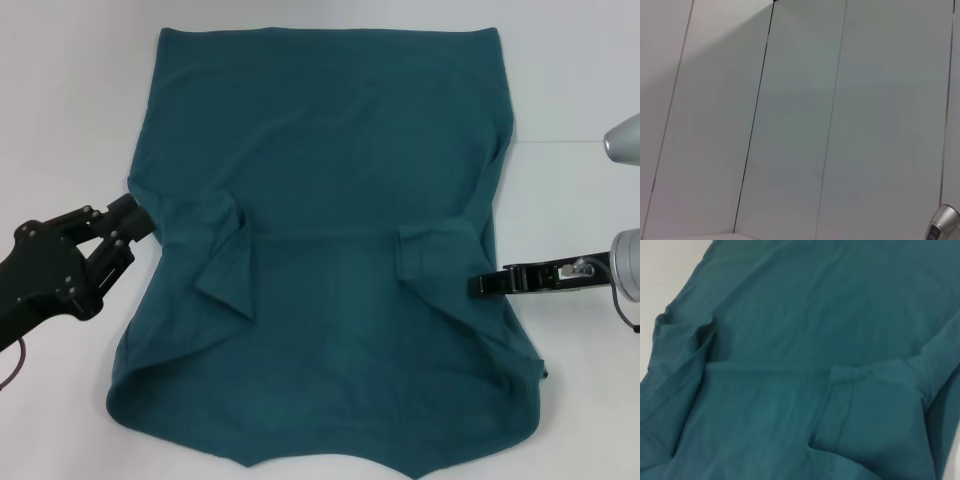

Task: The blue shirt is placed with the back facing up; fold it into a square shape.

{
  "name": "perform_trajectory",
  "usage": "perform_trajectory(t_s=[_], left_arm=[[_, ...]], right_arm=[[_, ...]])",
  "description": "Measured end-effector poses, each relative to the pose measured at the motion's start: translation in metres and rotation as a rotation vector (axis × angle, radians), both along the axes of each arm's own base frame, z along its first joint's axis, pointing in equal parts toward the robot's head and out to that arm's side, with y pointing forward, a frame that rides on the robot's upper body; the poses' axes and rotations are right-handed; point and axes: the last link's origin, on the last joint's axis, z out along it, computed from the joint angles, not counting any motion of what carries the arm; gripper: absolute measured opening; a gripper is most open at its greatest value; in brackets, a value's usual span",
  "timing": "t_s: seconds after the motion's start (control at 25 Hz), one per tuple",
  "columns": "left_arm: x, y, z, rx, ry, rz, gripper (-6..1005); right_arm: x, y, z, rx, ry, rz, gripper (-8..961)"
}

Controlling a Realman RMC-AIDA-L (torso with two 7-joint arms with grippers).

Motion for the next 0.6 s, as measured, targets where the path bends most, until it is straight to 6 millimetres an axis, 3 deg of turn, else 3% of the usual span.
perform_trajectory(t_s=[0.08, 0.32, 0.52, 0.6], left_arm=[[0.0, -0.001, 0.0, 0.0, 0.0, 0.002, 186], [0.0, -0.002, -0.001, -0.003, -0.005, -0.002, 186], [-0.001, -0.003, -0.002, -0.007, -0.011, 0.0, 186], [-0.001, -0.004, -0.002, -0.008, -0.012, 0.001, 186]], right_arm=[[-0.002, 0.0, -0.002, -0.012, -0.002, 0.007, 603], [-0.013, 0.0, -0.013, -0.068, -0.004, 0.063, 398], [-0.034, 0.005, -0.023, -0.122, 0.038, 0.138, 202], [-0.042, 0.007, -0.027, -0.139, 0.047, 0.161, 189]])
